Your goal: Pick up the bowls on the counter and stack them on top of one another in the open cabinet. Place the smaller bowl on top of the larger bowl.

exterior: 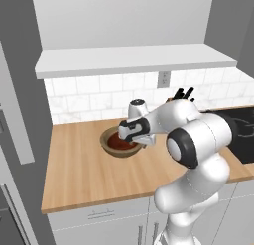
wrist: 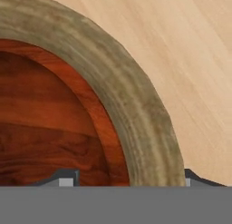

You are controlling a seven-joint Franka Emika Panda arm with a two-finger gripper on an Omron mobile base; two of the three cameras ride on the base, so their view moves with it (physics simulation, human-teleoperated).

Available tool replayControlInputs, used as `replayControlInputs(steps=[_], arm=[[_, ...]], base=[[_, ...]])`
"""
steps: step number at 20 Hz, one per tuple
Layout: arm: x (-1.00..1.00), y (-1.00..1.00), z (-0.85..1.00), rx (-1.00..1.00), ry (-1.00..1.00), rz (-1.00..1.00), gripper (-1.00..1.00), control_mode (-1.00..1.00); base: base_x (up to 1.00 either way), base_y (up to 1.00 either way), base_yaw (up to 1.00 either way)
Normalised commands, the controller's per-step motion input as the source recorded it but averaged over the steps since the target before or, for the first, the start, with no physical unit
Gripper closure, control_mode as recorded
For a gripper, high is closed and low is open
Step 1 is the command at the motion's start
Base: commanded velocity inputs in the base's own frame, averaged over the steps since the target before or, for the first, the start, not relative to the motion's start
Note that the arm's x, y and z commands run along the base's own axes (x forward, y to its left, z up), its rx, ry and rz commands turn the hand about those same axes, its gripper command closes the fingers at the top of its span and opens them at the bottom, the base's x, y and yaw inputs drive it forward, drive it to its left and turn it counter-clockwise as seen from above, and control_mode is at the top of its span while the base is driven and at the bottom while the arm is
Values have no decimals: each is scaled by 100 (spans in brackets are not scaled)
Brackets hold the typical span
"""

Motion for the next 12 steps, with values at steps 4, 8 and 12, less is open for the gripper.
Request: replayControlInputs(steps=[4,8,12], arm=[[-80,-27,18,2,-4,0,100,-100],[-97,-41,52,8,-13,0,100,-100],[-87,-32,94,7,-9,0,100,-100]], base=[[0,0,0],[0,0,0],[0,0,0]])
